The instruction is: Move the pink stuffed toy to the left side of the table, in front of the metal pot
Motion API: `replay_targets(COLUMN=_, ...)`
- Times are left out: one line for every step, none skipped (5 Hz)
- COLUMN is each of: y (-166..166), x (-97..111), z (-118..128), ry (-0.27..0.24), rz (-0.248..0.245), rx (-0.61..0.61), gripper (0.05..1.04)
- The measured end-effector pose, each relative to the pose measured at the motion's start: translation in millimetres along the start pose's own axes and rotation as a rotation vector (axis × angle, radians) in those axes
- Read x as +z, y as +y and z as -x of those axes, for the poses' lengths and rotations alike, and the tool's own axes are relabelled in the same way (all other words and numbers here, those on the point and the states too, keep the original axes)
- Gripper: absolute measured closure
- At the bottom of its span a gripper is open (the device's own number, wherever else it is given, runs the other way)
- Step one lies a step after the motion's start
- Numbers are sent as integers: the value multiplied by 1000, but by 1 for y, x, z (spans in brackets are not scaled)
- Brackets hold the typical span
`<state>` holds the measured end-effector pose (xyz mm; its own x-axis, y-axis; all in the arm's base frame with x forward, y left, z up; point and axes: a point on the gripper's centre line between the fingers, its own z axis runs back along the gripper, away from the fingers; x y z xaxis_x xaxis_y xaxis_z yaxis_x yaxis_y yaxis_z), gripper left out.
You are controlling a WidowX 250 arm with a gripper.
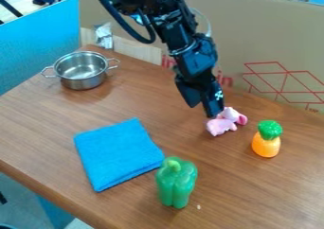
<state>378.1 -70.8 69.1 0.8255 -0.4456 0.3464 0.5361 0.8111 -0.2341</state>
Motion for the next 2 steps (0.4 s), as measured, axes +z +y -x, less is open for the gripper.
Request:
replay_targets(y=-2, x=-2, z=-1, ry=2, rz=-9, rx=-8, gripper=78)
replay_targets(y=-8, x=-4, z=-3, ry=6, rz=-10, rx=-27, gripper=78)
